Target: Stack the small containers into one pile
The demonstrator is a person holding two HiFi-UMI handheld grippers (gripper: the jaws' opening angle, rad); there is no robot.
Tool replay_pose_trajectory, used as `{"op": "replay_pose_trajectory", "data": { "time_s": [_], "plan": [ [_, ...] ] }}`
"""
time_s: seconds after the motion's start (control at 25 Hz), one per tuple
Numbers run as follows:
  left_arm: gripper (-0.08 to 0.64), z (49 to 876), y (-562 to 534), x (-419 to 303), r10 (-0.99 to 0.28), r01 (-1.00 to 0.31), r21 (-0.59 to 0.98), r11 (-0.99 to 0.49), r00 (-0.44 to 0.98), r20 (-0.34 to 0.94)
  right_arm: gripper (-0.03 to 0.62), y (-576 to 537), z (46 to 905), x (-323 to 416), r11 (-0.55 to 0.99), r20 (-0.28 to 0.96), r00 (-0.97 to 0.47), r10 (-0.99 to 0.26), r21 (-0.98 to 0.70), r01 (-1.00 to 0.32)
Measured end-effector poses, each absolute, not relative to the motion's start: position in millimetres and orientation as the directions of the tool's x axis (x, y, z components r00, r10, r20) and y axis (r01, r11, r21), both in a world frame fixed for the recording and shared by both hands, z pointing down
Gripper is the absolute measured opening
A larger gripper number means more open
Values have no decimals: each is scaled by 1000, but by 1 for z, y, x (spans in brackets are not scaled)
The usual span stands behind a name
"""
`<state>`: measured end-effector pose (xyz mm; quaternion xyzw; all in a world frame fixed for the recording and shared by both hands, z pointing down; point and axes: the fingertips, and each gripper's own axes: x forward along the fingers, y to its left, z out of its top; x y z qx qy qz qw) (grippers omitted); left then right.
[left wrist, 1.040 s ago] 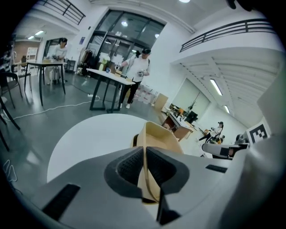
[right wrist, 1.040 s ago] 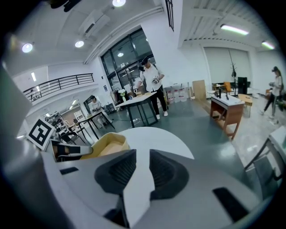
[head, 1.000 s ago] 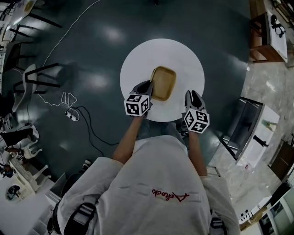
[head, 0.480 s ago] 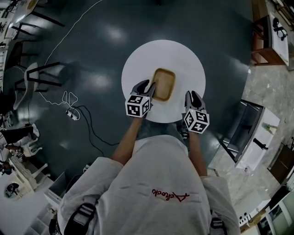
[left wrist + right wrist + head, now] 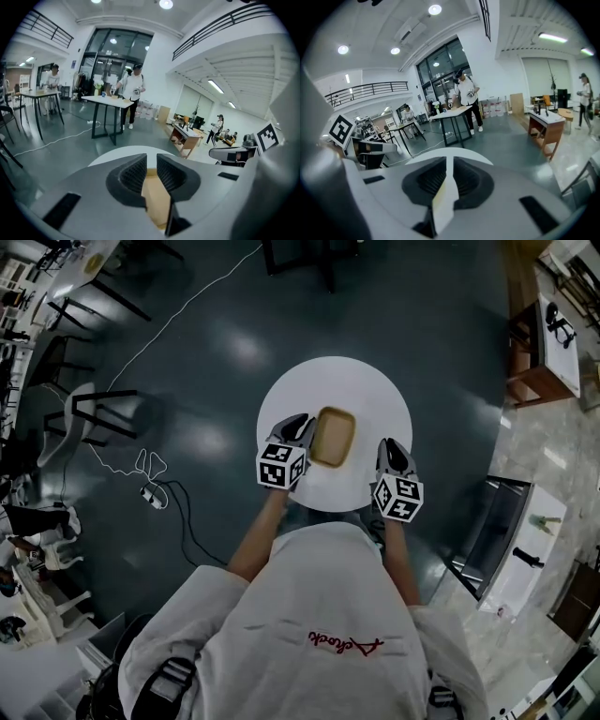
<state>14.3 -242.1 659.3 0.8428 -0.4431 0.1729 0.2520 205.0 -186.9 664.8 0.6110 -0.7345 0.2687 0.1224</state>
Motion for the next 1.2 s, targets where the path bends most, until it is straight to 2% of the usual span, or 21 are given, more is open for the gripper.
{"op": "replay_pose_trajectory", "data": {
  "time_s": [0.08, 0.28, 0.72, 1.2],
  "plan": [
    [46, 642, -245, 20, -673, -830, 249, -498, 552, 493, 48, -192, 651, 209, 127, 483, -231, -845, -239, -963],
    [20, 604, -249, 31, -698, -822, 203, -532, 562, 445, 29, -199, 625, 211, 171, 438, -257, -862, -225, -959],
    [17, 587, -227, 31, -683, -791, 213, -573, 605, 410, 25, -185, 600, 202, 175, 402, -243, -883, -199, -964],
    [17, 569, -192, -16, -655, -738, 232, -633, 671, 347, 20, -139, 579, 139, 156, 374, -197, -906, -136, -978]
  ]
}}
